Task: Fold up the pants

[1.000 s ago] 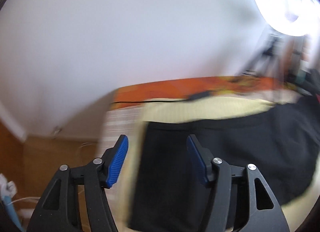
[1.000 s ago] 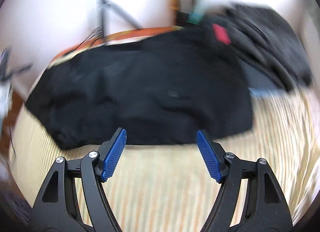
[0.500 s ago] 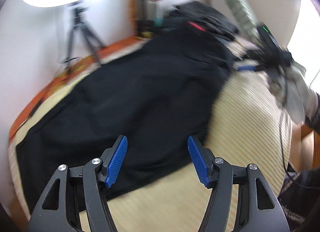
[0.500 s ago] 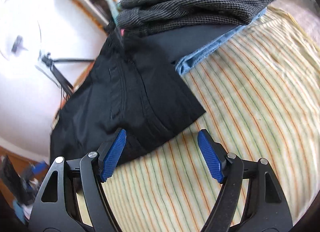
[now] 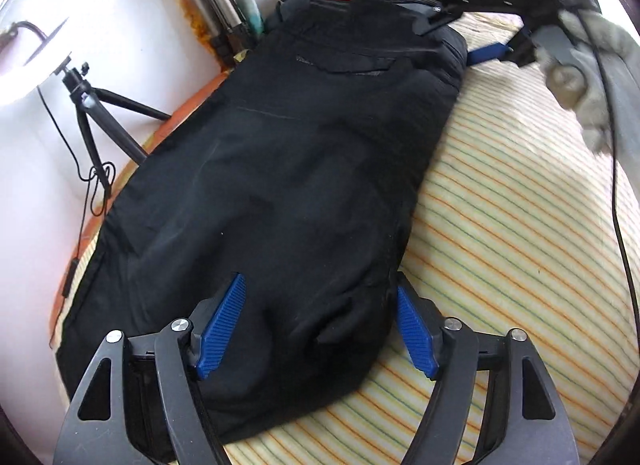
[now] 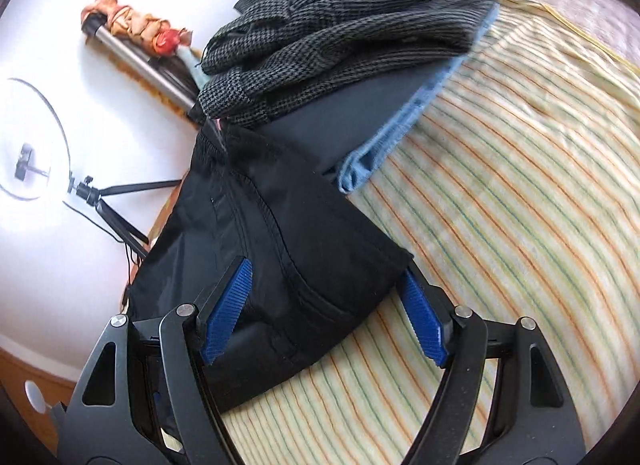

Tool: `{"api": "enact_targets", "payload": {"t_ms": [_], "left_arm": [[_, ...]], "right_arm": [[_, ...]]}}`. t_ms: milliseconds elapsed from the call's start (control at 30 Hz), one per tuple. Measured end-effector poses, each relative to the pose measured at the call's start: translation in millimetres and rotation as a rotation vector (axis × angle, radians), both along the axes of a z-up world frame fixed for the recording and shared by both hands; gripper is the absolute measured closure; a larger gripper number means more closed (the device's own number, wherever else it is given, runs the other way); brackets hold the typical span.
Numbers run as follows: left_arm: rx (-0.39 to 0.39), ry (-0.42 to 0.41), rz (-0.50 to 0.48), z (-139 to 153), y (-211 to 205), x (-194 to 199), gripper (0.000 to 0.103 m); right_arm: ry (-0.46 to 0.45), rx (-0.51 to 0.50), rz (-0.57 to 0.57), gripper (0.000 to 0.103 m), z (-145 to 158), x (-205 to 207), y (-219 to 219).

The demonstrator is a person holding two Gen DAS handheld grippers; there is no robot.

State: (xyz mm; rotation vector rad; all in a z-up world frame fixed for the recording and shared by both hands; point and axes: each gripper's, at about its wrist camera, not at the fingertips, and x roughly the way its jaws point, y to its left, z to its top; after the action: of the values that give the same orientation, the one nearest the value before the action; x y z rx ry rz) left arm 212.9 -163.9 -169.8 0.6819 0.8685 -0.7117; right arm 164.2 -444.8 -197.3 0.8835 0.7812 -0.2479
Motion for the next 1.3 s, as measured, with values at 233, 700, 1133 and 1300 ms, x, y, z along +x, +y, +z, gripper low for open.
{"api": "enact_targets", "payload": {"t_ms": [233,700,1133,1300], "left_arm": [[-0.106,0.081,-0.036,6.9,5.6,7.3,0.086],[-0.198,0.079,-0.062,41.1,30.3,-16.7,0.091],[-0.223,0.133,-0.151,44.8,4.9,-76.2,0.091],[-0.256,0.222,-0.060,40.2,11.3,-74.3,0.081]], "right_arm": [[-0.005,-0.046,-0.002,0.028,-1.0,18.6,4.6],[-0.112,-0.292,0.180,0.088,71.4,5.4,37.9],[-0.060,-0.415,0.196,0.089,80.1,-91.8,22.2],[0.022,-0.457,0.242,0.088,59.9,-84.2,24.1]]}}
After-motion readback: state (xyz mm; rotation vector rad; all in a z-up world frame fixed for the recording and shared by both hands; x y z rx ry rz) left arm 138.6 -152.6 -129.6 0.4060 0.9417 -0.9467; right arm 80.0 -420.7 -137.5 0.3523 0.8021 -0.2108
